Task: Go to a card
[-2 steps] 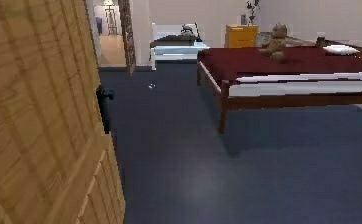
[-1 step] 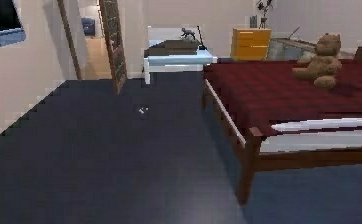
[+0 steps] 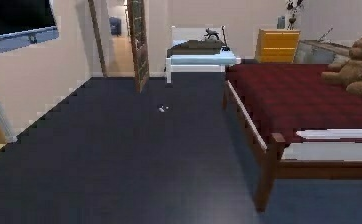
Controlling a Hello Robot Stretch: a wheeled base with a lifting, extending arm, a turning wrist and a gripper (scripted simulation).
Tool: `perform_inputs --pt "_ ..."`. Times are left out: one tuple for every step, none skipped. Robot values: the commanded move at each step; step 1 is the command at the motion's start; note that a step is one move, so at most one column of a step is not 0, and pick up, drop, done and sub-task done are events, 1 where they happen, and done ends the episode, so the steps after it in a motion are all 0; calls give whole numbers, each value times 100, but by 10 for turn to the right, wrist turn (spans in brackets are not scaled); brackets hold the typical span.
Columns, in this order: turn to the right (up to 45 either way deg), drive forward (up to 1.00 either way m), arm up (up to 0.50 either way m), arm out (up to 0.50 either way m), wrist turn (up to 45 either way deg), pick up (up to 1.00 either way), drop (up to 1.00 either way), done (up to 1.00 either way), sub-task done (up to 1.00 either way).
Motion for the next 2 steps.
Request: perform_inputs --pt "0 10 0 0 0 0 0 0 0" --pt "-240 0 0 0 0 0 0 0 0"
